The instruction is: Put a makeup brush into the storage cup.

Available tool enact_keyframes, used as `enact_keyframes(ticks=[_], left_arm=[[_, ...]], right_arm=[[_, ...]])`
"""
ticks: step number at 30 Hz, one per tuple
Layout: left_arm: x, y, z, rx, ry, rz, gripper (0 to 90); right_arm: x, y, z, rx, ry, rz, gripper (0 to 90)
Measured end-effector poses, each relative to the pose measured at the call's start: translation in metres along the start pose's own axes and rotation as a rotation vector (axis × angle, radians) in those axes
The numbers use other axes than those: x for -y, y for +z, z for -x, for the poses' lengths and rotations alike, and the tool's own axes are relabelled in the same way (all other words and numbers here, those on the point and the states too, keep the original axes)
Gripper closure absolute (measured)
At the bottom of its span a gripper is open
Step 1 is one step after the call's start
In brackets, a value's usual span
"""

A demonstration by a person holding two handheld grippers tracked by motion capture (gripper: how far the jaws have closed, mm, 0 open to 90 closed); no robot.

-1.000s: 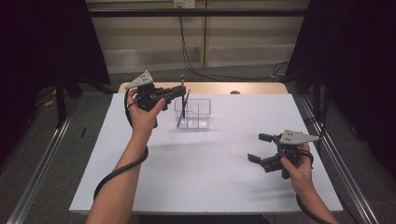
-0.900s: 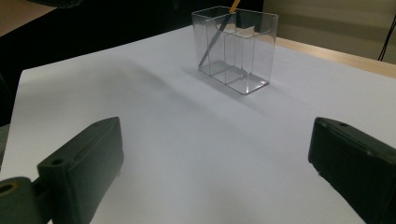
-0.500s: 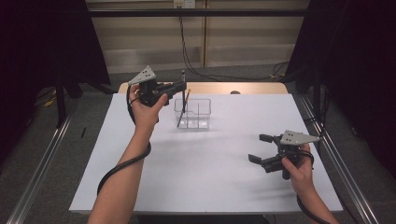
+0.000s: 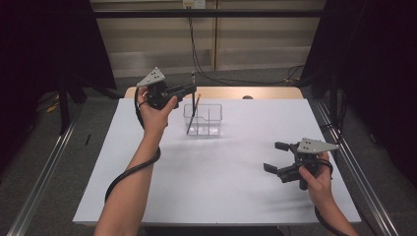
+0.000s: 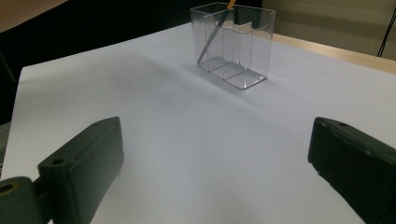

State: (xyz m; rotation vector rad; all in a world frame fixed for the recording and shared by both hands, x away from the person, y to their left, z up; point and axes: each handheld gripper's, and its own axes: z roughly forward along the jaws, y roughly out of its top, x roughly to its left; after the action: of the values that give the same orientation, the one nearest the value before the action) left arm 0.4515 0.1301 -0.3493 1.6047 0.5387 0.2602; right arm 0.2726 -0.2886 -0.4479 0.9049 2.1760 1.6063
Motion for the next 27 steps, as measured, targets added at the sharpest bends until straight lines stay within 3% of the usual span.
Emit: enact_keyframes(ticks=[10,27], left_arm=[[0.001,0.003,-0.004,-0.008,-0.003,-0.001,84.0],[0.006,0.007,-0.011,-0.065,-0.008,-0.009,84.0]], right_arm=[[0.001,-0.003,-0.001,0.002,0.001,0.002,2.7],[0.005,-0.005,-0.001,0.006,0.005,-0.005,3.0]])
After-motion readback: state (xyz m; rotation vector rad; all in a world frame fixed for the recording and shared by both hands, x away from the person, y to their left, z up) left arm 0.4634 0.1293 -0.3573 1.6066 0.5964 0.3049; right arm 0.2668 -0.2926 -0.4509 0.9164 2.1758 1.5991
